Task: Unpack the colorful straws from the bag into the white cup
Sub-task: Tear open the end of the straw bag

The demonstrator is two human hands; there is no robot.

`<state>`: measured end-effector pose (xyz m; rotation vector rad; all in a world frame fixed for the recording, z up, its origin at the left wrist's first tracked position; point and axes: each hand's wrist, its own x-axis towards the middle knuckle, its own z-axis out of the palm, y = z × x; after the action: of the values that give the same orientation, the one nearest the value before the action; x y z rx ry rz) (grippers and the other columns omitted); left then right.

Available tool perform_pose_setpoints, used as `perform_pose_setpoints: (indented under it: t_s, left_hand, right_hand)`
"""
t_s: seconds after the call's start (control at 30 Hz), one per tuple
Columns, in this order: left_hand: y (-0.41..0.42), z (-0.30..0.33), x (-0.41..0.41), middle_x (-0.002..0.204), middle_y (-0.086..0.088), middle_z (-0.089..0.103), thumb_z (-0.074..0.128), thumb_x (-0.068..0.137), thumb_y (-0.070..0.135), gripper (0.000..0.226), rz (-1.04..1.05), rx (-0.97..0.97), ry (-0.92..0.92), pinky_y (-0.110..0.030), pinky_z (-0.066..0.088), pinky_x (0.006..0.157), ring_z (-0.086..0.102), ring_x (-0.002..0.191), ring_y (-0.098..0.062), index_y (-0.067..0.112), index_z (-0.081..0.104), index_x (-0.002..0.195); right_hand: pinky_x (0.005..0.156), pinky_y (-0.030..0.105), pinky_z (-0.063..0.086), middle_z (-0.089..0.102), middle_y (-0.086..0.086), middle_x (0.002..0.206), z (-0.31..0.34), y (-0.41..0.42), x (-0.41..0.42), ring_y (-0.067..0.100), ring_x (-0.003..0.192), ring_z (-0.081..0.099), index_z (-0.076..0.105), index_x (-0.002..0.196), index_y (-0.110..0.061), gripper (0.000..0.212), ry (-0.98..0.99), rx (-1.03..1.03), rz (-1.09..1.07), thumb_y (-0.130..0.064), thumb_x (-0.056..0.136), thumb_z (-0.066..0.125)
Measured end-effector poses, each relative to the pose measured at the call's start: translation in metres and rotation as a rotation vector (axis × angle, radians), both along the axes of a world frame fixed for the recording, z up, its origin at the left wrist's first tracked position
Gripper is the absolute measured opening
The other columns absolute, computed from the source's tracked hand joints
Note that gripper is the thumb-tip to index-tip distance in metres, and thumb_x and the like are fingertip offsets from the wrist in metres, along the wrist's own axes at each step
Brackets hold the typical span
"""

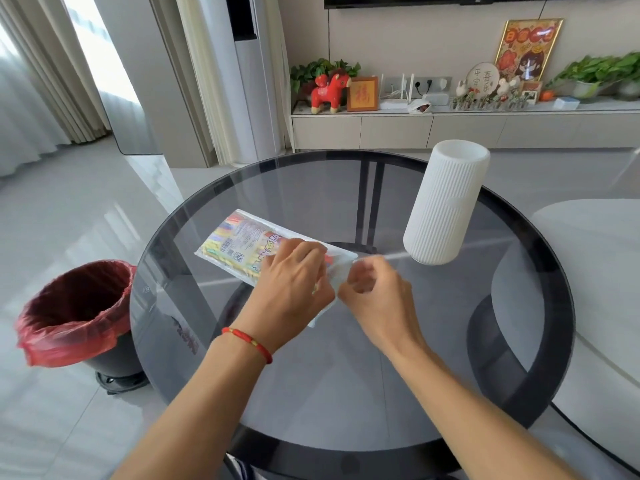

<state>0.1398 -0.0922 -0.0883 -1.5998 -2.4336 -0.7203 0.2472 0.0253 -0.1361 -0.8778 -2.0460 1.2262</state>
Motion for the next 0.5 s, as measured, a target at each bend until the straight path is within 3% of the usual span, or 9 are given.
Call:
perform_pose_setpoints:
  t_s: [0.07, 0.1, 0.17, 0.23, 0.27, 0.33, 0.4, 0.47, 0.5]
  left_hand:
    - [0.002, -0.003, 0.002, 0.103, -0.004, 0.065, 0.055, 0.090, 0.026, 0.019, -0.004, -0.021, -0.001, -0.052, 0.045, 0.086, 0.053, 0.111, -0.029, 0.009, 0.061, 0.093]
    - [0.003, -0.004, 0.003, 0.102, -0.002, 0.065, 0.053, 0.090, 0.027, 0.019, -0.008, -0.023, -0.009, -0.051, 0.045, 0.087, 0.053, 0.110, -0.028, 0.010, 0.061, 0.094]
    - [0.003, -0.005, 0.004, 0.106, 0.002, 0.065, 0.052, 0.093, 0.028, 0.016, -0.018, -0.046, 0.011, -0.048, 0.044, 0.088, 0.053, 0.110, -0.025, 0.014, 0.060, 0.095]
    - [-0.001, -0.004, -0.001, 0.115, 0.010, 0.064, 0.054, 0.093, 0.036, 0.019, -0.078, -0.093, -0.016, -0.046, 0.042, 0.093, 0.050, 0.115, -0.020, 0.019, 0.058, 0.100]
    - [-0.004, -0.001, -0.005, 0.122, 0.013, 0.061, 0.060, 0.090, 0.047, 0.028, -0.128, -0.133, -0.093, -0.045, 0.039, 0.098, 0.047, 0.121, -0.016, 0.023, 0.056, 0.105]
    - [-0.011, 0.007, -0.018, 0.141, 0.015, 0.048, 0.072, 0.068, 0.072, 0.077, -0.209, -0.279, -0.223, -0.044, 0.028, 0.111, 0.034, 0.136, -0.011, 0.034, 0.043, 0.129]
    - [-0.010, 0.013, -0.032, 0.157, 0.014, 0.029, 0.074, 0.050, 0.083, 0.123, -0.236, -0.466, -0.176, -0.049, 0.011, 0.120, 0.013, 0.148, -0.010, 0.048, 0.011, 0.149]
    - [-0.003, 0.014, -0.040, 0.162, 0.014, 0.021, 0.077, 0.047, 0.081, 0.137, -0.247, -0.569, -0.120, -0.058, 0.002, 0.122, 0.004, 0.153, -0.012, 0.052, -0.009, 0.149]
    - [0.001, 0.012, -0.041, 0.160, 0.013, 0.026, 0.078, 0.048, 0.078, 0.137, -0.252, -0.569, -0.093, -0.061, 0.005, 0.121, 0.010, 0.153, -0.014, 0.051, -0.009, 0.150]
  right_hand:
    - [0.074, 0.017, 0.050, 0.064, -0.017, 0.110, 0.000, -0.003, 0.000, 0.002, 0.091, 0.065, 0.061, 0.119, -0.030, 0.045, 0.098, 0.197, 0.050, -0.021, 0.081, 0.083]
    - [0.080, 0.020, 0.051, 0.063, -0.014, 0.113, 0.000, -0.003, 0.000, 0.006, 0.098, 0.063, 0.063, 0.120, -0.029, 0.042, 0.120, 0.312, 0.078, -0.018, 0.083, 0.081]
    - [0.084, 0.031, 0.054, 0.069, -0.008, 0.109, -0.001, 0.000, -0.001, 0.014, 0.101, 0.064, 0.074, 0.106, -0.022, 0.028, 0.109, 0.465, 0.104, -0.007, 0.084, 0.080]
    - [0.084, 0.041, 0.056, 0.076, -0.003, 0.102, -0.005, 0.007, -0.001, 0.020, 0.097, 0.067, 0.079, 0.098, -0.016, 0.023, 0.083, 0.446, 0.122, 0.002, 0.084, 0.081]
    - [0.084, 0.045, 0.057, 0.078, 0.000, 0.101, -0.006, 0.012, 0.000, 0.023, 0.097, 0.069, 0.080, 0.098, -0.014, 0.022, 0.079, 0.401, 0.154, 0.004, 0.085, 0.079]
    - [0.086, 0.048, 0.058, 0.080, 0.002, 0.102, -0.004, 0.020, 0.003, 0.024, 0.098, 0.073, 0.080, 0.100, -0.011, 0.018, 0.088, 0.308, 0.225, 0.004, 0.090, 0.077]
    - [0.088, 0.042, 0.061, 0.081, -0.002, 0.102, 0.000, 0.027, 0.006, 0.013, 0.098, 0.075, 0.079, 0.097, -0.010, 0.016, 0.119, 0.238, 0.275, 0.005, 0.091, 0.077]
    - [0.090, 0.036, 0.062, 0.080, -0.007, 0.100, 0.004, 0.033, 0.007, 0.005, 0.098, 0.075, 0.079, 0.093, -0.008, 0.017, 0.159, 0.203, 0.291, 0.008, 0.089, 0.077]
    - [0.091, 0.035, 0.062, 0.080, -0.007, 0.100, 0.005, 0.036, 0.008, 0.005, 0.098, 0.075, 0.080, 0.092, -0.008, 0.018, 0.183, 0.173, 0.292, 0.010, 0.087, 0.077]
